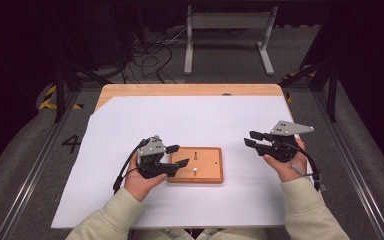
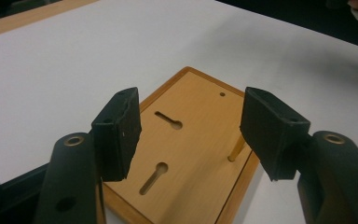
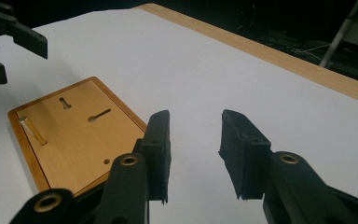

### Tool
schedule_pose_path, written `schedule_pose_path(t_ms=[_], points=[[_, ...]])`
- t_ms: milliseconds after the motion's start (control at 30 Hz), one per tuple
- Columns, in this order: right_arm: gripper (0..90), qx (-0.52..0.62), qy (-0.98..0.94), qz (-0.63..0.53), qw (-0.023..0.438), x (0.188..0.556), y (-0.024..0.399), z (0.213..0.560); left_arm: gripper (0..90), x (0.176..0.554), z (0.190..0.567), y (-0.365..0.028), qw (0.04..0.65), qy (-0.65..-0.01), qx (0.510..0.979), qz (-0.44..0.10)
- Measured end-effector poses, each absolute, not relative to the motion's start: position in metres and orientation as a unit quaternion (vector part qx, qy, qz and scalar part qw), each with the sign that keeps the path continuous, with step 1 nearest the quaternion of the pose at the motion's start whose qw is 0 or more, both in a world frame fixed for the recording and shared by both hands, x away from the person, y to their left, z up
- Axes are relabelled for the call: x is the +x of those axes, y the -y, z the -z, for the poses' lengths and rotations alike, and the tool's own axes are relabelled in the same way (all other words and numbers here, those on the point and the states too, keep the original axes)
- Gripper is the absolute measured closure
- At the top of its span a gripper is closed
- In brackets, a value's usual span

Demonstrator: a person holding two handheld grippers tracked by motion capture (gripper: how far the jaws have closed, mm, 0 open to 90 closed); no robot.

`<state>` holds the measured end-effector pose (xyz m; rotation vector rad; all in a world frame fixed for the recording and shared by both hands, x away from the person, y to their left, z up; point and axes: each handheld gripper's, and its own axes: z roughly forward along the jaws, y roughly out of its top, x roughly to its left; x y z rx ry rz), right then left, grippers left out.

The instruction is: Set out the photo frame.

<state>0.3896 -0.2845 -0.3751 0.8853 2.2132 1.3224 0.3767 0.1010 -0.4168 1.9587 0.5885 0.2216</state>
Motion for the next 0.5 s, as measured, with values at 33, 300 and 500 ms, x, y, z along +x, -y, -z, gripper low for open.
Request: schedule_pose_path(t_ms=[33, 300, 500], points=[[63.4, 0.318, -0.795, -0.475, 0.206, 0.390, 0.284, 0.375, 39.6, 0.376, 0.419, -0.099, 0.521, -0.240, 0.815, -0.085], [62.5, 0.321, -0.795, -0.472, 0.204, 0.388, 0.285, 0.378, 42.9, 0.374, 0.428, -0.086, 0.520, -0.217, 0.824, -0.057], [62.0, 0.324, -0.793, -0.474, 0.203, 0.386, 0.288, 0.378, 48.0, 0.374, 0.435, -0.078, 0.509, -0.204, 0.835, -0.048]])
